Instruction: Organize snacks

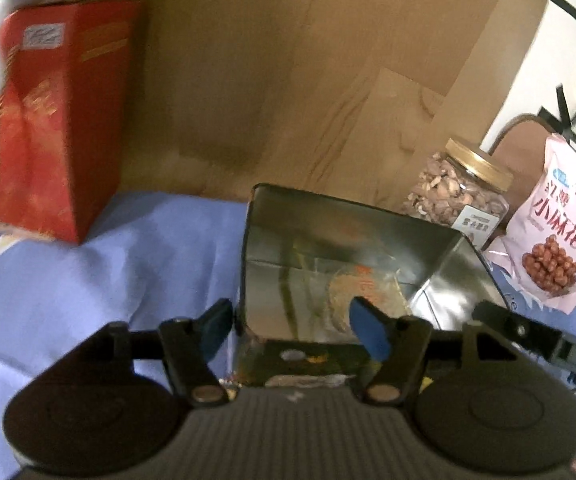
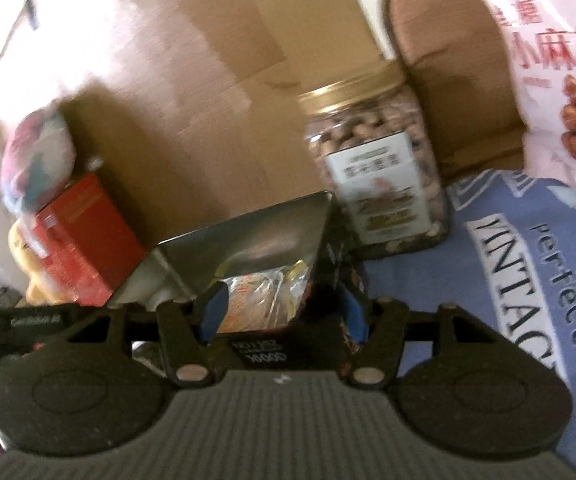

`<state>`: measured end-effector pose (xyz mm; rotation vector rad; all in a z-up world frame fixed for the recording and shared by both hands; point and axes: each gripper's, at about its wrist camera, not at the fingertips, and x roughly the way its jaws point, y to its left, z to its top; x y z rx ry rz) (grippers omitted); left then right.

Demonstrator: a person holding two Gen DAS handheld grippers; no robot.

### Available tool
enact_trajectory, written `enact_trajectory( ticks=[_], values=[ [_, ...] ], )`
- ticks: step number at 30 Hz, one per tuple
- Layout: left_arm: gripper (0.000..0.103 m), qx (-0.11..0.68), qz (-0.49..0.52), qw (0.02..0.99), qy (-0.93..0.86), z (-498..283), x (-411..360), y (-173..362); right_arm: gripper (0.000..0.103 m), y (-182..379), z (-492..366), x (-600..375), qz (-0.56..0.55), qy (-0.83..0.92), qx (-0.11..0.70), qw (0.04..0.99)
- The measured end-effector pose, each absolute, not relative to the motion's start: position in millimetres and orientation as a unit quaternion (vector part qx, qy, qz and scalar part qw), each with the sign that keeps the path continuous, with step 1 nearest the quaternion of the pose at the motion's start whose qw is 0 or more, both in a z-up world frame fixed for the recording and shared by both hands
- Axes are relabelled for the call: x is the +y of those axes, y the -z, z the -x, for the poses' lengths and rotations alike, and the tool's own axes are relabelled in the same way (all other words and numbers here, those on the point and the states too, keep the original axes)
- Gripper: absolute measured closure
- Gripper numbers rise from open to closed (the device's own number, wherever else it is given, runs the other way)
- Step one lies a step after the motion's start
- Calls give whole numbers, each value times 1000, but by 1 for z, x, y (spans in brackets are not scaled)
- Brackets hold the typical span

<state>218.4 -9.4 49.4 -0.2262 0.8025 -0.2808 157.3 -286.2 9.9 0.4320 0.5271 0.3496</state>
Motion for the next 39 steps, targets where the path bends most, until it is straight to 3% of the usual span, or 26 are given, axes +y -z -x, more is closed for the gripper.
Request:
enact_trajectory(
  ticks=[5, 12, 13, 15, 17, 19, 22, 23, 25, 35, 37, 39],
  values=[
    [37, 355, 148, 910, 158, -171, 22, -66, 42, -16, -107, -312, -225, -155, 217, 937],
    [37, 372, 146, 870, 290, -127, -10, -65, 43, 23, -49, -329, -277, -186, 270, 903],
    [37, 377, 144, 862, 307, -125, -19, -64, 46, 26, -47, -330, -284, -183, 272, 901],
    [37, 395, 140, 845, 332, -128, -42, -61, 67, 30, -49, -330, -294, -175, 280, 897],
    [38, 409, 137, 834, 343, -134, -60, -55, 73, 31, -51, -331, -310, -183, 284, 888],
    [44, 429, 127, 830, 333, -141, -75, -45, 77, 33, -52, -330, -323, -196, 292, 879],
    [69, 465, 134, 804, 345, -142, -83, -28, 78, 31, -43, -321, -307, -218, 295, 878],
    [70, 465, 129, 803, 349, -137, -84, -27, 79, 29, -39, -317, -296, -222, 296, 881],
    [86, 459, 120, 801, 364, -126, -81, -26, 83, 27, -31, -308, -269, -233, 298, 886],
    [81, 437, 137, 823, 335, -63, 0, -27, 85, 11, -6, -266, -205, -306, 298, 881],
    [76, 437, 150, 822, 333, -60, 8, -26, 81, 3, 4, -276, -187, -281, 274, 900],
    [70, 438, 157, 818, 339, -59, 8, -24, 68, 0, 14, -291, -188, -253, 259, 913]
  ],
)
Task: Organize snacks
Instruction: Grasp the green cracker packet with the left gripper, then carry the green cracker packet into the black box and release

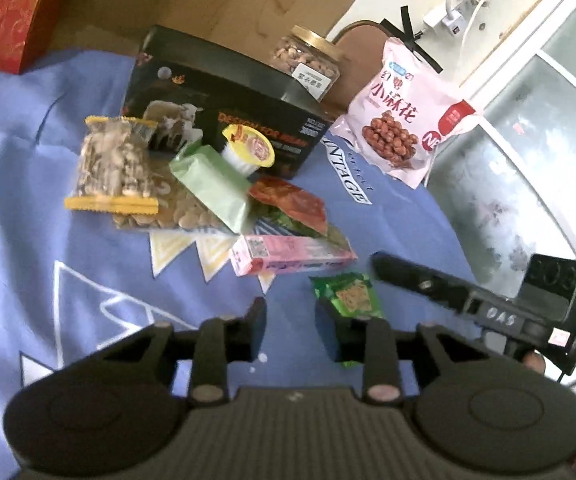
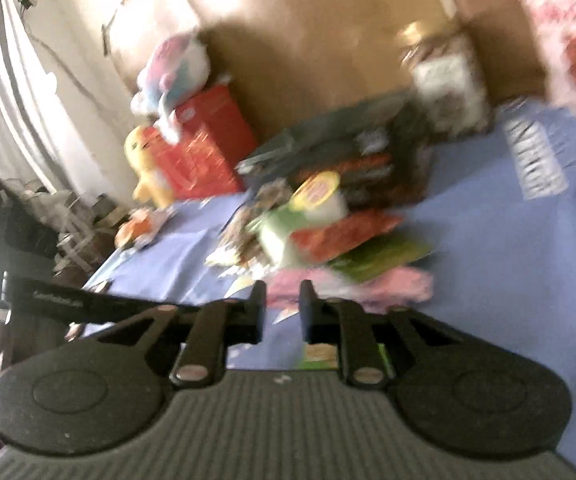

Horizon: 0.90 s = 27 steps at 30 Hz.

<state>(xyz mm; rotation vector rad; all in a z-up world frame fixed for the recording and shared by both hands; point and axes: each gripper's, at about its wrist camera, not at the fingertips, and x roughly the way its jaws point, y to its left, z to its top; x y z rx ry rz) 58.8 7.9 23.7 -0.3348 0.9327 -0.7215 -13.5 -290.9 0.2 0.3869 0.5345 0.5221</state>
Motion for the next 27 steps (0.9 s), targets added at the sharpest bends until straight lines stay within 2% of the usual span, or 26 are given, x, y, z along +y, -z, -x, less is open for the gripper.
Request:
enact_trajectory(
  ticks=[1, 2, 4, 5, 9, 12, 16, 18, 23, 27],
  values=[
    [65, 440, 159, 815, 342, -59, 5, -22, 62, 1, 19, -297, -185, -237, 254, 919],
    [62, 443, 160, 811, 347, -59, 0, -20, 53, 2, 25, -301, -177, -223, 250, 925],
    [54, 451, 163, 799, 363, -60, -12, -16, 46, 9, 33, -303, -146, -203, 259, 933],
    [54, 455, 162, 794, 369, -60, -18, -13, 41, 13, 38, -302, -126, -197, 270, 934],
    [51, 478, 156, 773, 387, -67, -45, -4, 41, 28, 48, -287, -64, -203, 304, 929],
    [50, 492, 141, 761, 399, -70, -67, 3, 40, 32, 50, -277, -29, -201, 297, 933],
    [52, 472, 119, 777, 399, -62, -80, 2, 41, 32, 42, -259, -17, -209, 294, 932],
    [52, 462, 102, 791, 388, -55, -76, 0, 42, 31, 41, -248, -1, -212, 292, 933],
    [52, 459, 132, 798, 367, -50, -41, -7, 47, 23, 40, -231, -7, -242, 285, 928],
    [52, 437, 142, 817, 347, -49, -18, -22, 47, 12, 34, -212, 3, -259, 263, 929]
  ],
)
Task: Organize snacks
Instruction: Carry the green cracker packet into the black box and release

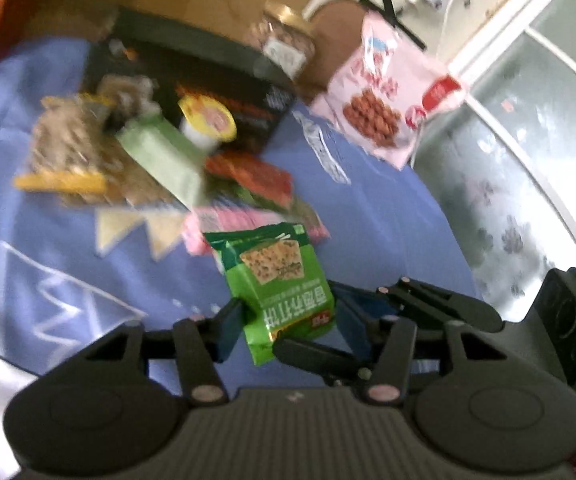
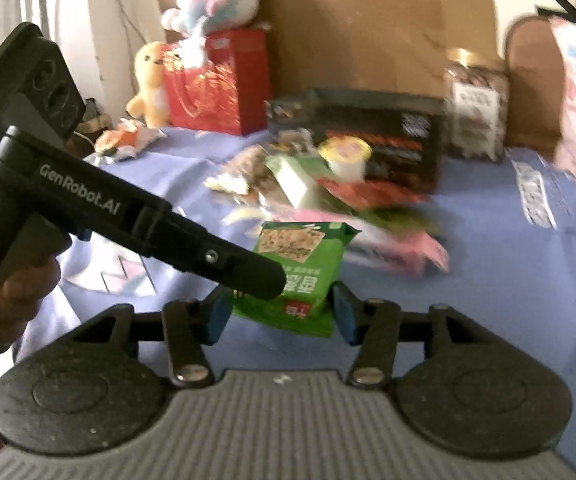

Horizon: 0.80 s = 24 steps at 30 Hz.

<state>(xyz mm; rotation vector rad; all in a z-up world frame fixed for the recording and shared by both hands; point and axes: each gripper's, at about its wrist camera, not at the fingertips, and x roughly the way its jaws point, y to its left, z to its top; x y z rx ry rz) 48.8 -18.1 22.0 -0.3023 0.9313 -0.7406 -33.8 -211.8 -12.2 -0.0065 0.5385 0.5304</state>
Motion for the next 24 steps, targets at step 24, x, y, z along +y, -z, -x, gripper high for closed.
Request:
enact_trajectory(
  ticks=[24],
  values=[
    [52, 314, 94, 896, 300, -152, -26, -106, 45, -50, -75, -192, 8, -233, 134, 963]
  ],
)
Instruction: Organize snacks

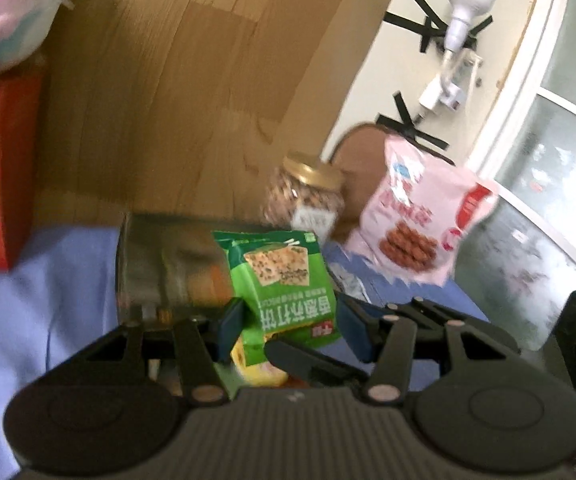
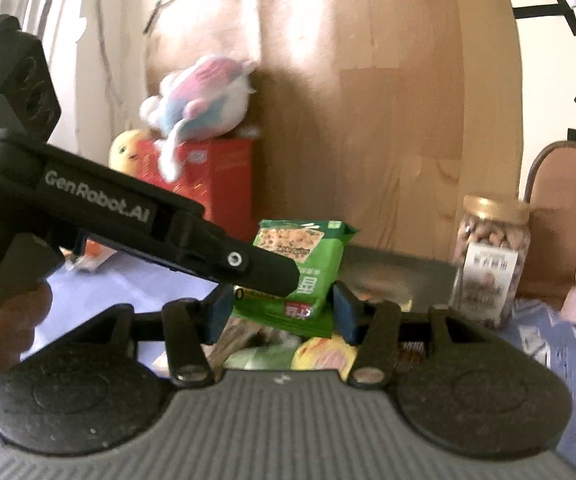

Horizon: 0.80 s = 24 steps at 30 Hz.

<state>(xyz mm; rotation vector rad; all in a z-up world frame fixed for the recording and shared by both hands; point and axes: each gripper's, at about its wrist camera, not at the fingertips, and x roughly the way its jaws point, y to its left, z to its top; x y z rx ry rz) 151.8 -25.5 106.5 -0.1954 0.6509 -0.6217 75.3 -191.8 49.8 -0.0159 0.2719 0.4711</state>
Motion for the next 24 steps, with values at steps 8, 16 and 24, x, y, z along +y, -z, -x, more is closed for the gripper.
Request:
enact_trajectory(
  ticks=[8, 16, 24],
  values=[
    [50, 318, 103, 911, 243, -206, -40, -91, 35, -42, -139, -196, -44, -172, 168, 970],
    [47, 284, 144, 913, 253, -149, 33, -91, 35, -27, -77, -237, -105, -205, 174, 958],
    [46, 331, 199, 888, 251, -109, 61, -39, 43, 1, -52, -242, -140, -190, 232, 944]
  ],
)
